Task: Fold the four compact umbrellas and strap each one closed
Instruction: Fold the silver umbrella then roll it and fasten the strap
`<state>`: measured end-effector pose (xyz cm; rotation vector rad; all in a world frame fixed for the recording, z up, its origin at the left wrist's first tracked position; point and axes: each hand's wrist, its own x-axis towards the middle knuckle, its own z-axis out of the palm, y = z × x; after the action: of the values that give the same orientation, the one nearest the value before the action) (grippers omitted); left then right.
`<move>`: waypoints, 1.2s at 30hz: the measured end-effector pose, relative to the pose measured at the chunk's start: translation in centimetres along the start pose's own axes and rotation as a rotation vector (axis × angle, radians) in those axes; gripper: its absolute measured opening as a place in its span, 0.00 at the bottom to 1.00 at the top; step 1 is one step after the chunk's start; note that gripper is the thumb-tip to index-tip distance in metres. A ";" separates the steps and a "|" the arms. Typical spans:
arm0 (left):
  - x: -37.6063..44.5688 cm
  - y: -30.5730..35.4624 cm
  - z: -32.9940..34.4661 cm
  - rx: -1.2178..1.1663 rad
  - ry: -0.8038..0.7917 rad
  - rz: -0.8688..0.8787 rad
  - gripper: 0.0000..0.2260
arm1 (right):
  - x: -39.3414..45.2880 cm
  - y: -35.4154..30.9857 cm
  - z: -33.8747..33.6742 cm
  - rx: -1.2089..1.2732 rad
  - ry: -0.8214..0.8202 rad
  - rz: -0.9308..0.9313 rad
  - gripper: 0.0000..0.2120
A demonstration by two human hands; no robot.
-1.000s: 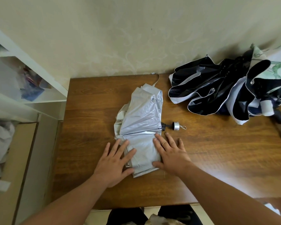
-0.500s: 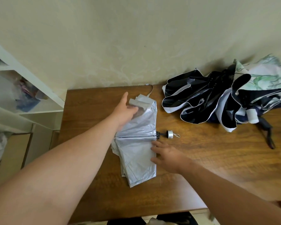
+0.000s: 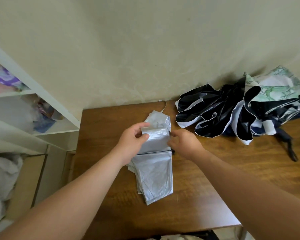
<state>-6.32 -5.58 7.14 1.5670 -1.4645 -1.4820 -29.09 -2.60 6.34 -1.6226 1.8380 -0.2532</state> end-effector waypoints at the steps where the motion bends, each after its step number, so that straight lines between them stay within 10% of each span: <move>1: -0.5 -0.1 0.1 0.003 0.006 0.008 0.19 | -0.1 -0.1 0.3 -0.027 -0.016 -0.009 0.15; 25: -3.0 -0.7 0.1 0.056 0.186 0.000 0.12 | -2.4 0.1 1.4 0.430 0.129 0.131 0.11; 31: -3.3 -0.6 0.2 0.049 0.153 -0.003 0.13 | -2.9 -1.0 0.8 1.042 -0.023 0.254 0.07; 36: -3.3 -0.7 0.0 0.029 0.182 -0.008 0.13 | -2.8 -0.9 0.7 1.025 0.079 0.319 0.08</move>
<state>-5.46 -2.32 7.64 1.6788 -1.3819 -1.2900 -27.92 0.00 7.27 -0.6103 1.5528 -0.9358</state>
